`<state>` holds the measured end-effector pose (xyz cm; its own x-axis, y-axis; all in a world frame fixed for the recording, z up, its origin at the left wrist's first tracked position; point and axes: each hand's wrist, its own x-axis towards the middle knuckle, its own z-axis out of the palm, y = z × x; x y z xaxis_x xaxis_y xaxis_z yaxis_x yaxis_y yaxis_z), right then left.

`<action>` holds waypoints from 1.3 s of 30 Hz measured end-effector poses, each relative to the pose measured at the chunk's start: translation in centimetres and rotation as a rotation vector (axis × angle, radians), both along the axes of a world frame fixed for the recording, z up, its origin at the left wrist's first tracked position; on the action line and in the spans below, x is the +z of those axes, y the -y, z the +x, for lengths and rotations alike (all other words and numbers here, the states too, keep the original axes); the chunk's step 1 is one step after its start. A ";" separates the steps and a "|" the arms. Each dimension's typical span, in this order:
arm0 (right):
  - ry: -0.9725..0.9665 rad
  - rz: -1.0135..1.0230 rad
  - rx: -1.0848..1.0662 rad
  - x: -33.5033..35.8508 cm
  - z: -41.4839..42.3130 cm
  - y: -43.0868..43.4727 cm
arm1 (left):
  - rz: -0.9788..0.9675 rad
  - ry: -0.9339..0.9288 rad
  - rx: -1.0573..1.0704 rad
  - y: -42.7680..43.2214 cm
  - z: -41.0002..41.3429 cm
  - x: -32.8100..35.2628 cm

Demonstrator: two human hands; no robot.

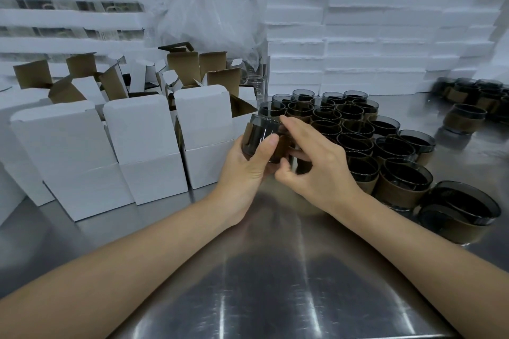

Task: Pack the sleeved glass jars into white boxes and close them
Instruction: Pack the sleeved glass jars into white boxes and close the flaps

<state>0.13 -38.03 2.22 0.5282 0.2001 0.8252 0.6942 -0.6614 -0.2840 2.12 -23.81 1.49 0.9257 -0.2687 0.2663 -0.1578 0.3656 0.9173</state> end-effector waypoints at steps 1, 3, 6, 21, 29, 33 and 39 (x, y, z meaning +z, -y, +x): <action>0.003 -0.004 -0.002 0.0 0.1 0.0 | 0.003 -0.004 0.005 0.0 0.0 0.0; 0.008 -0.007 -0.006 -0.1 0.1 0.1 | 0.013 -0.008 0.009 0.0 0.1 -0.1; 0.010 -0.008 -0.004 -0.2 0.2 0.0 | 0.010 -0.005 0.008 0.0 0.1 -0.3; -0.117 0.173 0.061 1.0 -0.5 -0.3 | -0.185 -0.306 -0.155 0.7 0.6 0.5; -0.223 0.224 0.144 0.7 0.1 -0.1 | -0.357 -0.310 -0.200 0.6 0.6 0.6; -0.406 0.354 0.252 0.3 0.2 -0.2 | -0.392 -0.313 -0.303 0.1 0.7 0.6; -0.458 0.512 0.336 0.3 0.2 -0.4 | -0.224 -0.271 -0.347 0.1 1.1 0.4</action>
